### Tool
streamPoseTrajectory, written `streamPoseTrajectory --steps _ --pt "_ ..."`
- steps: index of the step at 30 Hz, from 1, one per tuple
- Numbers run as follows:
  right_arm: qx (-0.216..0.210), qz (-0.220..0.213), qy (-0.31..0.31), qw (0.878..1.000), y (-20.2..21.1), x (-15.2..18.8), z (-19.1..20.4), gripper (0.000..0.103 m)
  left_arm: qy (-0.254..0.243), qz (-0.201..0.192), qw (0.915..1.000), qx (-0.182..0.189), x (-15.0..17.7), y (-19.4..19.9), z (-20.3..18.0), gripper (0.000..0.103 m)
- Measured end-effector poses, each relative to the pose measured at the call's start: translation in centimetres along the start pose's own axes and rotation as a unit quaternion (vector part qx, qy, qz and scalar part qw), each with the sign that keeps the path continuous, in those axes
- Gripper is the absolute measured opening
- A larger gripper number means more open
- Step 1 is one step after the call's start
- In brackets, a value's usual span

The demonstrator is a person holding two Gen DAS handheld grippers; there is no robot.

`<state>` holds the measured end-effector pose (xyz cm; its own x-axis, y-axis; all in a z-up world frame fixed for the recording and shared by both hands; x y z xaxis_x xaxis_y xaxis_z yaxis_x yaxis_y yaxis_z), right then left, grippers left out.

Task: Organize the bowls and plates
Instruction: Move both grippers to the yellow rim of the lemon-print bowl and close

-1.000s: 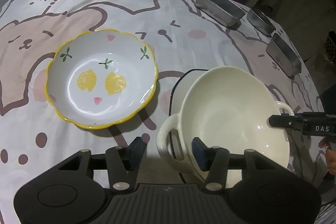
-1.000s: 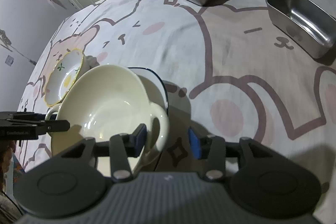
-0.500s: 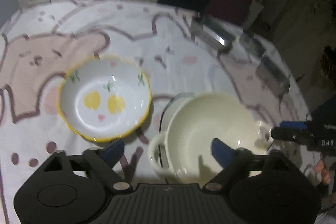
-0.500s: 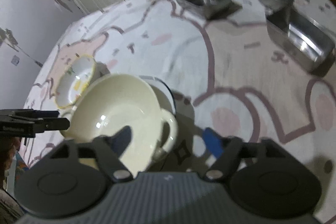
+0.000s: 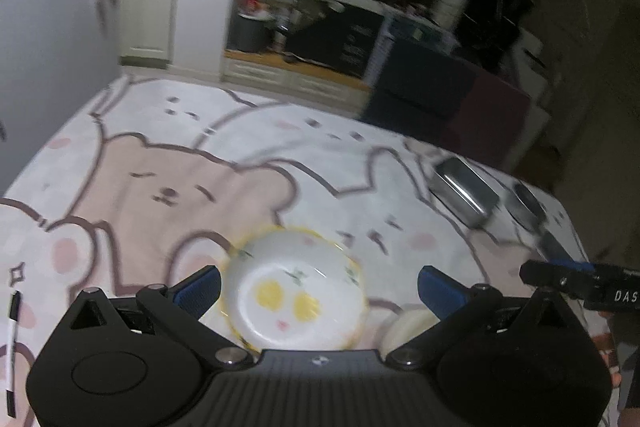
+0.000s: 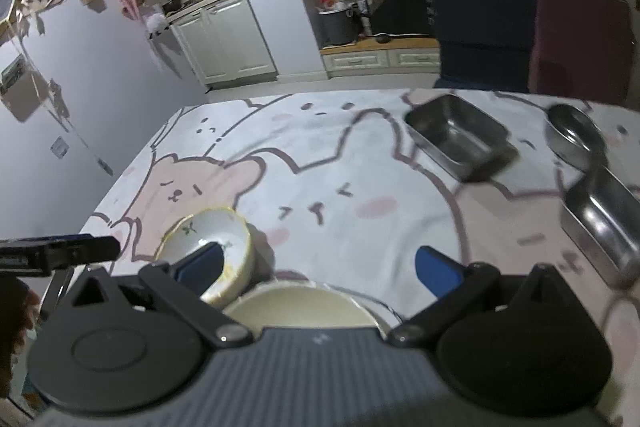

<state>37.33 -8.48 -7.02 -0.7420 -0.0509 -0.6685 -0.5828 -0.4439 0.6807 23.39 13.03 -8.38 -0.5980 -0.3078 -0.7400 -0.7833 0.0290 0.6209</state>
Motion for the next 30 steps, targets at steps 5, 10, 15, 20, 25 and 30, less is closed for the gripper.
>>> streamPoseTrajectory --steps 5,10,15,20,25,30 --pt "-0.002 0.020 0.009 1.000 -4.5 -1.2 1.3 0.103 0.041 0.013 0.9980 -0.046 0.0 -2.0 3.8 0.103" --pt "-0.003 0.043 0.006 0.999 -8.7 -1.4 2.4 0.103 0.016 0.035 0.9984 -0.042 1.1 -4.1 5.6 0.103" --pt "-0.002 0.080 -0.008 0.997 -12.8 -1.2 3.6 0.102 0.020 0.080 0.9943 -0.068 2.4 -6.6 6.6 0.103" --pt "-0.031 0.130 -0.002 0.991 -16.3 0.0 5.4 0.076 0.059 0.121 0.9893 -0.057 3.6 -8.5 7.2 0.089" --pt "-0.045 0.160 0.021 0.986 -18.4 1.6 6.8 0.042 0.047 0.153 0.9858 -0.050 4.8 -10.0 7.3 0.058" --pt "-0.039 0.169 0.038 0.984 -19.6 2.8 7.9 0.025 0.051 0.170 0.9827 -0.055 5.7 -11.1 8.3 0.029"
Point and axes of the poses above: each gripper's, at about its wrist camera, not at the fingertips, and y roughly against the way its jaws point, z to its left, x to its underside, the point moved 6 cm from there along -y, roughly the way its jaws point, and after that the axes turned 7 degrees about -z, right-handed, at the moved point
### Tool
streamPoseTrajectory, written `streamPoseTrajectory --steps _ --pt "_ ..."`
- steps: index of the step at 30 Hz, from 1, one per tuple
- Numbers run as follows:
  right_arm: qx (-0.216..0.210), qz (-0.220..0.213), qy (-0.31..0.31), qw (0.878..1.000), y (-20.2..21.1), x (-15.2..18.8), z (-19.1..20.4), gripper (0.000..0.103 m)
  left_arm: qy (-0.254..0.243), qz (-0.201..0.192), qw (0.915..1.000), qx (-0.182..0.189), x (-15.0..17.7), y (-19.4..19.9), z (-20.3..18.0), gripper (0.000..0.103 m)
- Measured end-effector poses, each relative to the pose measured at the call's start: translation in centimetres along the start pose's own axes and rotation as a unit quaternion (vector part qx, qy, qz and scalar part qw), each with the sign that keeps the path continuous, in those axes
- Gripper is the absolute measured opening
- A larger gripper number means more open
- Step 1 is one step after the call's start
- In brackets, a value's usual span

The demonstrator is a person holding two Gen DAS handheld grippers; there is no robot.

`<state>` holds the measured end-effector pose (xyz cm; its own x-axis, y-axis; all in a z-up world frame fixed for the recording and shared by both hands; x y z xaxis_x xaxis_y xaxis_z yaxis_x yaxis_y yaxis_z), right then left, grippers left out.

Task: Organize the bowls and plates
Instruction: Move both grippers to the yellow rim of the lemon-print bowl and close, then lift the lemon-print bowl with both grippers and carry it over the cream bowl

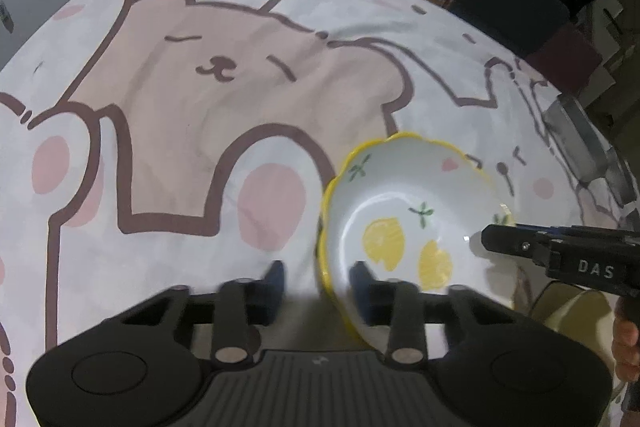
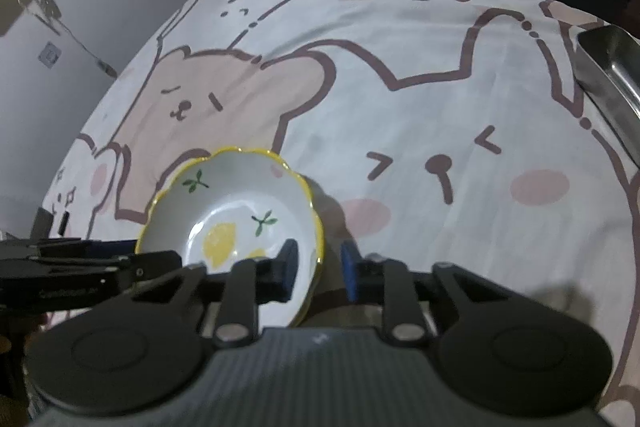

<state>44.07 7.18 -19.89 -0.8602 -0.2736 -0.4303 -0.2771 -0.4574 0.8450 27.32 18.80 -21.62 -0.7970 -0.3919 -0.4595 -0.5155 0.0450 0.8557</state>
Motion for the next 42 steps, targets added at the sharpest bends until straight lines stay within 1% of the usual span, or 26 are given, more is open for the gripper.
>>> streamPoseTrajectory --steps 2,4,6,7,8,9,15,19,23,27,30,35,39,42 --pt "-0.004 0.002 -0.004 1.000 -0.5 0.2 0.2 0.025 0.005 0.002 0.9999 0.010 0.0 -0.2 0.1 0.026" --pt "-0.009 0.005 -0.012 1.000 -1.0 0.4 0.3 0.025 0.000 0.001 0.9999 0.013 -0.1 -0.3 -0.2 0.021" --pt "0.000 0.008 -0.011 1.000 -1.5 0.6 0.4 0.025 -0.006 0.000 0.9998 0.017 -0.2 -0.4 -0.6 0.013" --pt "0.005 0.009 -0.008 1.000 -1.8 0.7 0.4 0.021 -0.008 0.001 0.9999 0.015 -0.2 -0.4 -0.8 0.013" --pt "0.009 0.010 -0.005 1.000 -2.1 0.8 0.5 0.015 -0.011 0.001 0.9998 0.013 -0.2 -0.4 -0.9 0.012" --pt "0.009 0.010 -0.004 1.000 -2.3 0.8 0.5 0.012 -0.012 0.001 0.9998 0.014 -0.2 -0.5 -0.9 0.011" --pt "0.020 0.006 0.009 1.000 -2.0 1.0 0.9 0.012 -0.013 -0.004 0.9999 0.008 -0.4 -0.1 -1.0 0.011" --pt "0.022 -0.005 0.021 1.000 -0.8 0.9 1.1 0.012 -0.017 -0.028 0.9994 0.013 -1.2 1.4 -1.9 0.010" --pt "0.019 -0.034 0.015 0.999 1.8 0.3 0.8 0.012 -0.023 -0.054 0.9980 0.023 -2.1 3.6 -3.6 0.010" --pt "0.016 -0.068 -0.006 0.998 5.4 -0.2 0.1 0.011 -0.039 -0.086 0.9946 0.042 -2.8 6.5 -6.1 0.010" --pt "0.018 -0.094 -0.021 0.995 8.6 0.0 -0.6 0.011 -0.056 -0.103 0.9914 0.058 -2.5 8.6 -8.2 0.010" --pt "0.026 -0.127 -0.043 0.991 13.9 1.3 -1.7 0.011 -0.081 -0.119 0.9865 0.079 -0.7 11.4 -11.6 0.010" --pt "0.037 -0.147 -0.057 0.987 17.4 3.2 -2.7 0.011 -0.092 -0.125 0.9832 0.096 1.3 13.1 -13.8 0.010" --pt "0.049 -0.156 -0.061 0.985 19.7 5.0 -3.3 0.011 -0.097 -0.121 0.9820 0.108 3.1 13.5 -14.9 0.010"
Point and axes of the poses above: each gripper's, at about its wrist camera, not at the fingertips, and y roughly against the way its jaws point, z to its left, x to its underside, the point moved 6 cm from there along -y, roughly the way its jaws point, and after that the axes turned 7 degrees about -z, right-handed, at the moved point
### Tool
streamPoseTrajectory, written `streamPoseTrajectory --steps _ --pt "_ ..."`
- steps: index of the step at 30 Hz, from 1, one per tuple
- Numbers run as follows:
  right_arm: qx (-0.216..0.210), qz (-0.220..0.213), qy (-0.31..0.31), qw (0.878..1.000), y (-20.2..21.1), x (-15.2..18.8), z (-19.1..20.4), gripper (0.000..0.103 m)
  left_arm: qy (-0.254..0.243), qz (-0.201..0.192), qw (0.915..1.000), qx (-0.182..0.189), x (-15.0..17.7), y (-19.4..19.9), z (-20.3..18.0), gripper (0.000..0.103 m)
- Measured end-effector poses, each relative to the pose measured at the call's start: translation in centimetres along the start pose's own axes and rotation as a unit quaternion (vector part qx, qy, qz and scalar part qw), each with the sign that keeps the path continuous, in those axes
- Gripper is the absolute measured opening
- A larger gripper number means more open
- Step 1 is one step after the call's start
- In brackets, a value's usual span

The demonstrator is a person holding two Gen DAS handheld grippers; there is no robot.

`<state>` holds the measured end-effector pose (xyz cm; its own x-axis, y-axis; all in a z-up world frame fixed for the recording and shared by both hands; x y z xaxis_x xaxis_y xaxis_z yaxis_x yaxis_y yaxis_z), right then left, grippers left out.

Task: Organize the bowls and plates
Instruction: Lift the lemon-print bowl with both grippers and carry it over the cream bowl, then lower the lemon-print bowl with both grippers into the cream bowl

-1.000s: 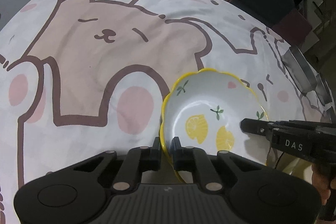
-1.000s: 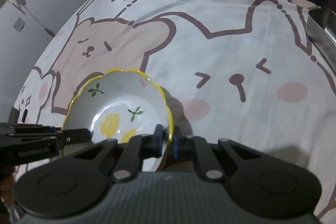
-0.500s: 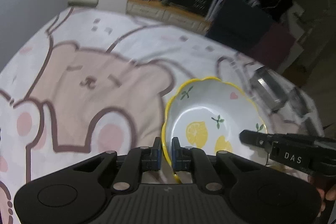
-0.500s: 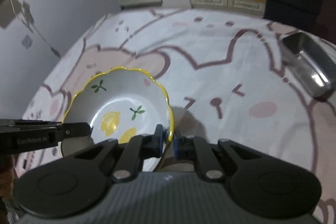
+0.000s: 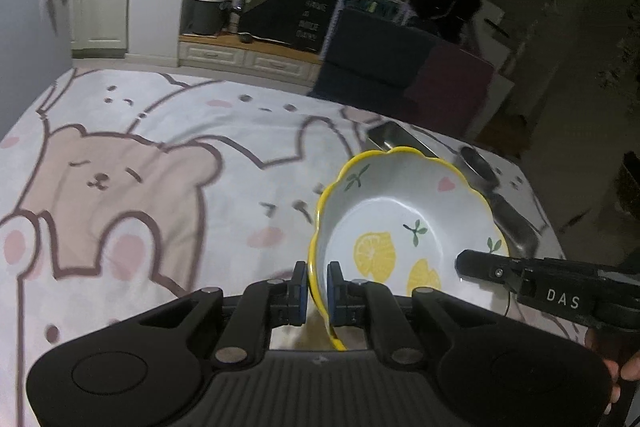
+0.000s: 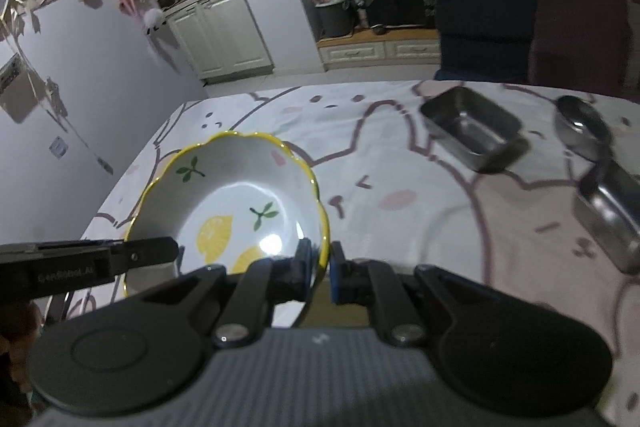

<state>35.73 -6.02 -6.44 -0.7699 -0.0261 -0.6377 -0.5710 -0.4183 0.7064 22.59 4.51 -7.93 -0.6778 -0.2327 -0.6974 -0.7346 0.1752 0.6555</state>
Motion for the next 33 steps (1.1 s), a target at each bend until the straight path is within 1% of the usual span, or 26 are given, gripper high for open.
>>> streamPoseTrajectory --steps 2,5,7,10,11,16,23,33 --pt "0.009 -0.001 -0.001 1.000 1.9 1.1 -0.9 0.011 0.000 0.004 0.9999 0.012 1.3 0.2 -0.8 0.010" --pt "0.021 0.002 -0.007 1.000 3.6 2.6 -1.9 0.011 0.001 0.013 0.9997 0.023 3.0 0.2 -1.7 0.010" --pt "0.032 0.004 -0.006 0.999 3.9 3.4 -2.2 0.011 0.006 0.018 0.9994 0.029 4.3 0.0 -1.8 0.010" --pt "0.039 0.014 -0.009 0.999 4.5 4.9 -2.7 0.011 0.005 0.039 0.9988 0.029 5.9 -1.0 -1.9 0.010" --pt "0.045 0.020 -0.006 0.999 4.4 5.4 -2.8 0.011 -0.002 0.045 0.9986 0.028 6.3 -1.5 -2.0 0.010" --pt "0.059 0.050 -0.008 0.997 3.4 6.6 -3.7 0.011 -0.004 0.060 0.9976 0.034 7.0 -2.8 -1.7 0.010" --pt "0.065 0.065 0.000 0.996 2.0 6.6 -4.1 0.011 -0.003 0.074 0.9965 0.038 7.4 -4.6 -1.1 0.011" --pt "0.089 0.095 0.023 0.991 -0.1 7.0 -4.6 0.011 0.006 0.104 0.9939 0.038 8.6 -7.4 -0.7 0.014"
Point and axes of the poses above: each gripper's, at about its wrist camera, not at the fingertips, and y roughly against the way its jaws point, z to its left, x to its underside, the point moved 6 cm from there along -y, roughly the way its jaws point, and after that the axes turned 7 degrees about -z, right-handed, at the moved point
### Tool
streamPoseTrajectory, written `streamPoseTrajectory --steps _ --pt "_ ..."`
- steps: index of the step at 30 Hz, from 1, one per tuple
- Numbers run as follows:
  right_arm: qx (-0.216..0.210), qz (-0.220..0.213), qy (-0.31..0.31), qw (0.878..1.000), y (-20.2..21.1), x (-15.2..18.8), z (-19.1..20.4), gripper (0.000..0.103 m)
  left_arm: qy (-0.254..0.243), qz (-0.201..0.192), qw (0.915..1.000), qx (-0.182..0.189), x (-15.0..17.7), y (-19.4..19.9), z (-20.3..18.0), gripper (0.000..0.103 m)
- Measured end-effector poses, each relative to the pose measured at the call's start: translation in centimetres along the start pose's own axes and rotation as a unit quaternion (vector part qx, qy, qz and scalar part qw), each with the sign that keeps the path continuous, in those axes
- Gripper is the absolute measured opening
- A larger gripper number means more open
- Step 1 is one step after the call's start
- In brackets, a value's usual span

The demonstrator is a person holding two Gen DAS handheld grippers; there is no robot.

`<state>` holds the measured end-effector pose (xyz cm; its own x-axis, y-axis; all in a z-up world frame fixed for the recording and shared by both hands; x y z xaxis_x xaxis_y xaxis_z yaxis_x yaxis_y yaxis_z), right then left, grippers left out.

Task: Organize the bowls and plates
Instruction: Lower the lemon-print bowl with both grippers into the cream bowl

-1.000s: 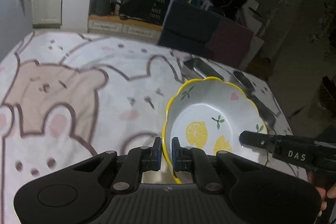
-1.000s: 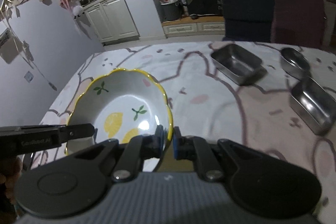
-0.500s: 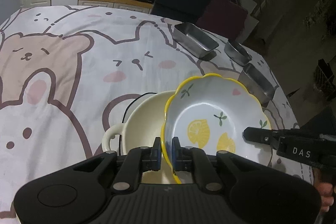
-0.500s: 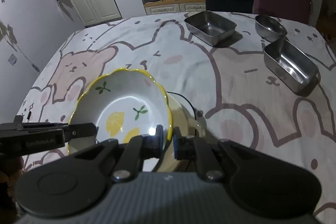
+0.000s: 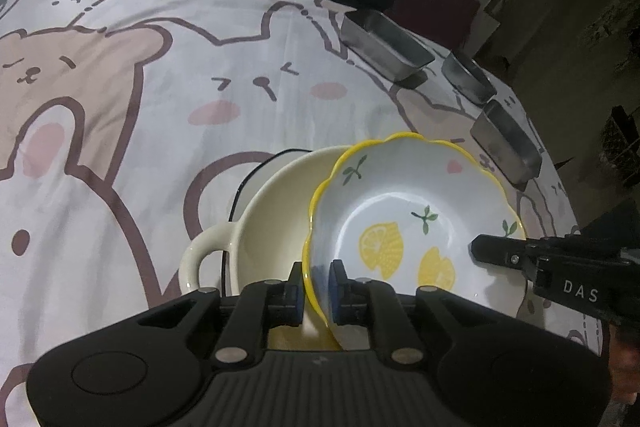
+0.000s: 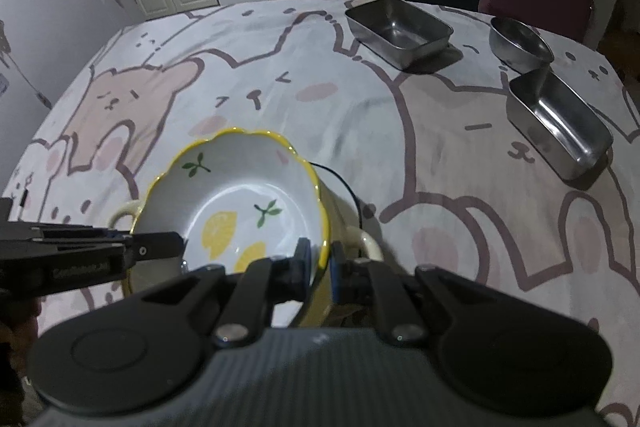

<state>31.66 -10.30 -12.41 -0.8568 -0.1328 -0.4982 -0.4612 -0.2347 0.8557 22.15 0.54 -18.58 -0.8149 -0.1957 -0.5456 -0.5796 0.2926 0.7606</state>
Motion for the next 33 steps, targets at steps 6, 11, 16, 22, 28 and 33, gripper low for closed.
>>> streamPoseTrajectory --steps 6,11,16,22,28,33 --pt "0.013 0.008 0.007 1.000 -0.5 0.0 -0.2 0.011 -0.011 0.014 0.9998 -0.006 0.5 -1.1 -0.2 0.016" --pt "0.017 0.006 0.009 1.000 -0.5 -0.1 -0.3 0.011 -0.018 0.014 0.9997 -0.008 0.5 -1.2 -0.4 0.017" --pt "0.019 0.004 0.015 1.000 -0.5 -0.2 -0.2 0.011 -0.046 0.017 0.9985 -0.023 0.7 -1.4 -0.9 0.020" --pt "0.024 0.002 0.034 0.999 -0.3 0.0 0.3 0.011 -0.064 0.022 0.9971 -0.035 0.7 -1.6 -1.1 0.022" --pt "0.026 0.000 0.040 0.999 -0.2 -0.1 0.5 0.011 -0.074 0.024 0.9961 -0.042 0.8 -1.6 -1.3 0.023" --pt "0.029 -0.003 0.052 0.998 0.0 -0.1 0.7 0.011 -0.087 0.023 0.9948 -0.048 0.8 -1.5 -1.5 0.024"
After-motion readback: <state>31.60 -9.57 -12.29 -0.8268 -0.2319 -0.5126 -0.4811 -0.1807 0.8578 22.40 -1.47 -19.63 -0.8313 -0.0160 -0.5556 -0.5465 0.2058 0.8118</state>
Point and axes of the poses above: each gripper's, at about its wrist camera, not at the fingertips, and y roughly against the way its jaws point, z to its left, x to its underside, the point moved 6 cm from there along -y, roughly the way its jaws point, and after that the axes turned 7 degrees about -z, right-handed, at the moved point
